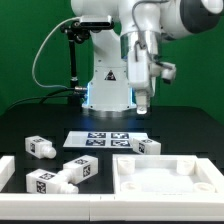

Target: Assemble one leg

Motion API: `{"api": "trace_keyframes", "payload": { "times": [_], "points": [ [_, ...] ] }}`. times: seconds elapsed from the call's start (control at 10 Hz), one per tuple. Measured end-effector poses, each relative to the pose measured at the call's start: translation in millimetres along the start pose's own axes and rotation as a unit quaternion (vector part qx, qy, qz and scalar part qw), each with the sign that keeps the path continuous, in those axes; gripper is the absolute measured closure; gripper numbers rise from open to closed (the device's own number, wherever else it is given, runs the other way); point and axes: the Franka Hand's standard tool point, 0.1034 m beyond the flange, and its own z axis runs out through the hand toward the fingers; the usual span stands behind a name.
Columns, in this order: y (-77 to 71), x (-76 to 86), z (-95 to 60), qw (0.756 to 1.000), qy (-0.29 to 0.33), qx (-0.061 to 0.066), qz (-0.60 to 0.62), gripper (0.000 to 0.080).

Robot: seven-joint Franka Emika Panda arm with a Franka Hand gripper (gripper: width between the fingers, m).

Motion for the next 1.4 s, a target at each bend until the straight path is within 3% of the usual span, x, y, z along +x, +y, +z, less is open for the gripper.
{"api": "trace_keyframes", "payload": {
  "times": [0.1, 0.2, 0.5, 0.7, 0.9, 1.1, 1.2, 1.4],
  "points": [
    [-8.0, -22.9, 1.0, 0.997, -0.019, 0.001, -0.073, 0.0151],
    [-0.6, -36.2, 7.3, 0.995, -0.021, -0.006, -0.096, 0.0151],
    [1.6, -34.3, 10.9, 0.985, -0.010, -0.005, -0.173, 0.0151],
    [-0.7, -36.0, 11.5, 0.964, -0.011, -0.005, -0.266, 0.0151],
    [-5.2, -41.3, 18.9, 0.906, -0.015, -0.008, -0.423, 0.0151],
    [-3.3, -59.2, 38.1, 0.822, -0.040, -0.023, -0.568, 0.0151],
    [1.9, -61.0, 42.4, 0.800, -0.043, -0.028, -0.597, 0.0151],
    [0.2, -60.7, 42.8, 0.764, -0.044, -0.026, -0.643, 0.0151]
  ]
}}
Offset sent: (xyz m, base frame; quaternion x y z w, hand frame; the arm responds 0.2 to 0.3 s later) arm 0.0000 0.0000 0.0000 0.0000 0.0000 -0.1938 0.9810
